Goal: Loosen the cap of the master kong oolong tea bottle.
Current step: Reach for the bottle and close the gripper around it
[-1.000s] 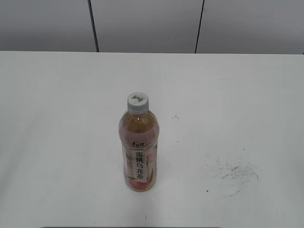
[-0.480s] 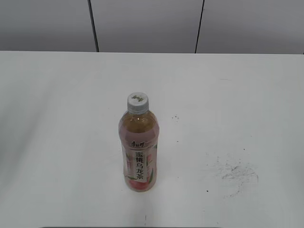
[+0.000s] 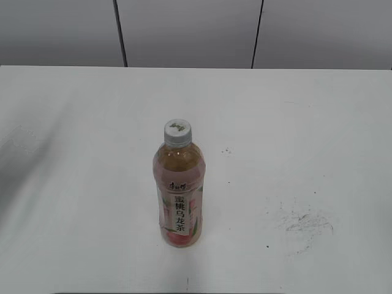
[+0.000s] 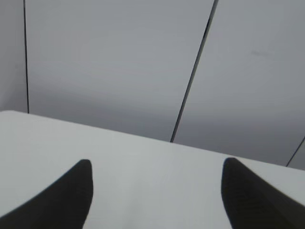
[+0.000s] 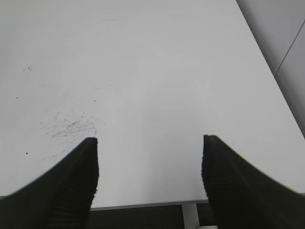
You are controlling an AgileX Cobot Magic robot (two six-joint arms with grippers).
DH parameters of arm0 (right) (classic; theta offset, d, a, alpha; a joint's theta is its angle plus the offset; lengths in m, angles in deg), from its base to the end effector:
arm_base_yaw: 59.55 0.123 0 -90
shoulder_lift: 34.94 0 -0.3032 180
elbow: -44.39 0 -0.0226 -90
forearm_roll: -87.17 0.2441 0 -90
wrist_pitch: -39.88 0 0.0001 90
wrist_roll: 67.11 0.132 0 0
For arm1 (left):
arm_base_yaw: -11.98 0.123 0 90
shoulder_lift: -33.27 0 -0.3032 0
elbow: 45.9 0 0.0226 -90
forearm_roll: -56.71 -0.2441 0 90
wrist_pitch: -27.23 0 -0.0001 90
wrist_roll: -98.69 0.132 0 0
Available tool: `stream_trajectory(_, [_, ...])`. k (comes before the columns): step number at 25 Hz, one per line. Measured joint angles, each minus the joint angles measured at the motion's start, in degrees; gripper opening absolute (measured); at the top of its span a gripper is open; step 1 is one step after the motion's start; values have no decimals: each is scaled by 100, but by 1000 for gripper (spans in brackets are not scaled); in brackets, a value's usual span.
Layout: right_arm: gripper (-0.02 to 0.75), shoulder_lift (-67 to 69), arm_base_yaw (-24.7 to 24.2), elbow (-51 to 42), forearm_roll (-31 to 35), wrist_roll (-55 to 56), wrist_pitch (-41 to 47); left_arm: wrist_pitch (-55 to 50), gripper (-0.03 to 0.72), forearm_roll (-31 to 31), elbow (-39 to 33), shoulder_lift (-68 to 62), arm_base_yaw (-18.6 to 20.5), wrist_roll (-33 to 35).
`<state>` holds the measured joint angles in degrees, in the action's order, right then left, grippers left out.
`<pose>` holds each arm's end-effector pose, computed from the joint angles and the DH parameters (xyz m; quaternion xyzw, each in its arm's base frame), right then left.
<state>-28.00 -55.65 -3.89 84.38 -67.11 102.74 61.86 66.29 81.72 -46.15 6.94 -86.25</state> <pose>0.0033 -0.0055 0.2553 -0.0275 0.8568 -0.0068 0.5148 0.2717 -0.0114 0.2578 -0.0823 0.7474 -0.0672 0.6558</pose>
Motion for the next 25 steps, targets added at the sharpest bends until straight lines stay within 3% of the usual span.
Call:
stream_trajectory(3, [508,0,0,0,0,0,0,711,500,-372,0,-939,0,-213])
stream_trajectory(9, [508,0,0,0,0,0,0,3155,519,-1791,0,-2483,0,-254])
stream_trajectory(15, [508,0,0,0,0,0,0,3382,582,-2334,-220,-3116,-5,-776])
stream_trajectory(25, [508,0,0,0,0,0,0,3424,585,-4601,-837,-3111,-5,-939])
